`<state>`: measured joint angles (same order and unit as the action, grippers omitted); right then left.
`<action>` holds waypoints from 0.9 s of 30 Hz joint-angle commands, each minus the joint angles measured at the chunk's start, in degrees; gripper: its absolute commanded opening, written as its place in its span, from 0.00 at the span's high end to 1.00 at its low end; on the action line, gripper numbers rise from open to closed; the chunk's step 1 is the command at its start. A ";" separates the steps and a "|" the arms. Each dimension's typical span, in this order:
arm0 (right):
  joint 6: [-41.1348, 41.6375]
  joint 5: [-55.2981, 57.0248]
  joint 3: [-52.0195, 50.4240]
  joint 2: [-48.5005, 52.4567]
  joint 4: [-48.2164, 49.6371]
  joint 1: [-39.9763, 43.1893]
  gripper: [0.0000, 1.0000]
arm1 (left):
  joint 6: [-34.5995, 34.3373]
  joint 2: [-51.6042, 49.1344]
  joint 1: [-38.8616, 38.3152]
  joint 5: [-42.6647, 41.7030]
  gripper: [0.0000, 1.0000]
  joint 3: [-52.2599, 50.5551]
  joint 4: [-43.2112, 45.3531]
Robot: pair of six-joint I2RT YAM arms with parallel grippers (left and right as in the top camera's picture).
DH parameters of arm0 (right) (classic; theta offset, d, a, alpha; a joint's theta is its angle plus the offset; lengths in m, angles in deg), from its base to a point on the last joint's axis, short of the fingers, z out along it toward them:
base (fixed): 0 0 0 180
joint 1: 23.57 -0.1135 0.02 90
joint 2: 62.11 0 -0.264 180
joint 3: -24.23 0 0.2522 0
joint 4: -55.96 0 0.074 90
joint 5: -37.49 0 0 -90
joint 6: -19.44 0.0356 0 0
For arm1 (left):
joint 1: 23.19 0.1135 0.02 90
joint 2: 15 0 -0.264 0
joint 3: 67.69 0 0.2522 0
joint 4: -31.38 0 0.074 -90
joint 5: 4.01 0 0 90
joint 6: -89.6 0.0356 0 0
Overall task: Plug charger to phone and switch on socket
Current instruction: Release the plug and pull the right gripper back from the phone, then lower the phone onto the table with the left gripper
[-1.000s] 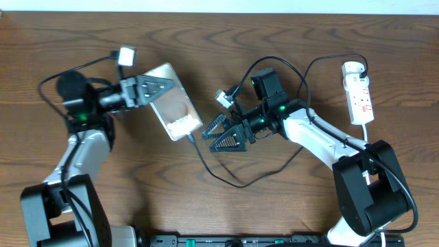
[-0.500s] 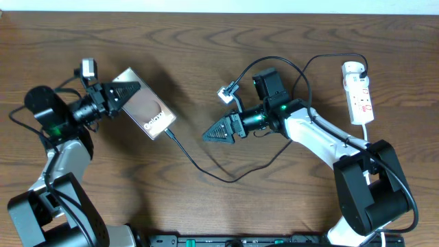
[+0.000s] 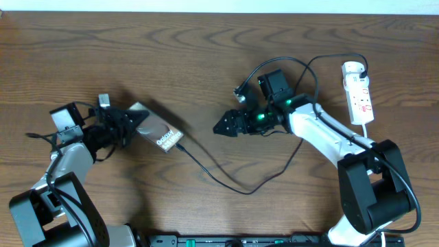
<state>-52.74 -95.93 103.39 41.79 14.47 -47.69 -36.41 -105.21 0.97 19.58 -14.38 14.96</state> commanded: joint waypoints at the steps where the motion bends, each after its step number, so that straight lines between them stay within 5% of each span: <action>1: -0.33 11.72 6.23 -0.33 -6.54 0.90 0.01 | 8.66 0.39 -1.86 10.12 0.93 0.37 -4.22; 10: -1.79 22.93 17.75 -2.56 -20.46 0.87 0.01 | 8.79 0.39 -7.21 27.10 0.93 0.37 -14.95; 27: -0.07 29.03 20.11 -11.47 -22.60 0.83 0.01 | 4.76 0.35 -7.28 30.03 0.93 0.35 -25.62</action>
<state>-53.15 -69.04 122.06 32.65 -7.82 -47.05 -30.03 -105.21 -6.18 49.11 -14.38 -9.32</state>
